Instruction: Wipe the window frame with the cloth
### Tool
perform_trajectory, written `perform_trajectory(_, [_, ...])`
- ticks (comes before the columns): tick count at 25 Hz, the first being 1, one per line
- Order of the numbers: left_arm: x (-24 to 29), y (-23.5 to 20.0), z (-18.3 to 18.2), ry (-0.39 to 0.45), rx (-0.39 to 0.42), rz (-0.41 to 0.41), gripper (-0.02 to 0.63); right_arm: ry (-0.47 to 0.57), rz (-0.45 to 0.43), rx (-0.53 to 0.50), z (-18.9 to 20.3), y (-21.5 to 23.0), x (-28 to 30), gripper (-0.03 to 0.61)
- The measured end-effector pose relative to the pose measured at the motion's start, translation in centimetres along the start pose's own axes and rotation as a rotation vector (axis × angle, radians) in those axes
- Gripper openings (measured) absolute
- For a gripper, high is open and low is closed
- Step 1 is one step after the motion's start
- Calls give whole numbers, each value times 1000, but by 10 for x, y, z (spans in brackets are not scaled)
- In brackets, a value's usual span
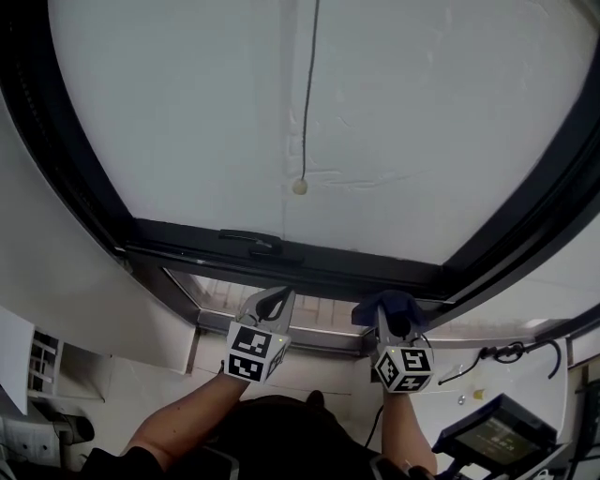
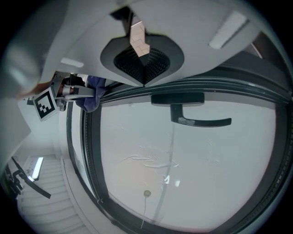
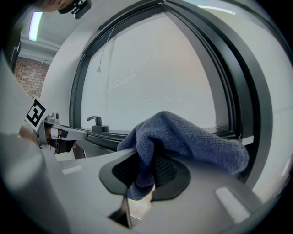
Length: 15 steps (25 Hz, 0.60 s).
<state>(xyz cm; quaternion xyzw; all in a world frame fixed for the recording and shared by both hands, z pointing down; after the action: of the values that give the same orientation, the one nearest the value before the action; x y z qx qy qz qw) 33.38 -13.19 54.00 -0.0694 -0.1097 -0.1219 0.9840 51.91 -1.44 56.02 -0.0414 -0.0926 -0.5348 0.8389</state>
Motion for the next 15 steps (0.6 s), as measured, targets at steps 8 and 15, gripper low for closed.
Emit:
perform_trajectory(8, [-30, -30, 7, 14, -33, -71, -6, -11, -54, 4, -2, -34, 6, 66])
perform_trajectory(15, [-56, -51, 10, 42, -58, -117, -6, -26, -139, -47, -3, -79, 14, 66])
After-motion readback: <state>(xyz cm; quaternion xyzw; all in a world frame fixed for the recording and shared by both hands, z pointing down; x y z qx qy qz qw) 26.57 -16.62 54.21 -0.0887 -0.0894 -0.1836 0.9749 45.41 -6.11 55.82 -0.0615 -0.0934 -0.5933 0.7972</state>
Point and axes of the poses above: the fingertips, and each gripper's own axes: x forward along the fingers, y to its right, z out of its underside, the point moved 2 cm from there along -x, backward along the fingers, and after that the axes turned 13 degrees about z, right-handed, at the moved point
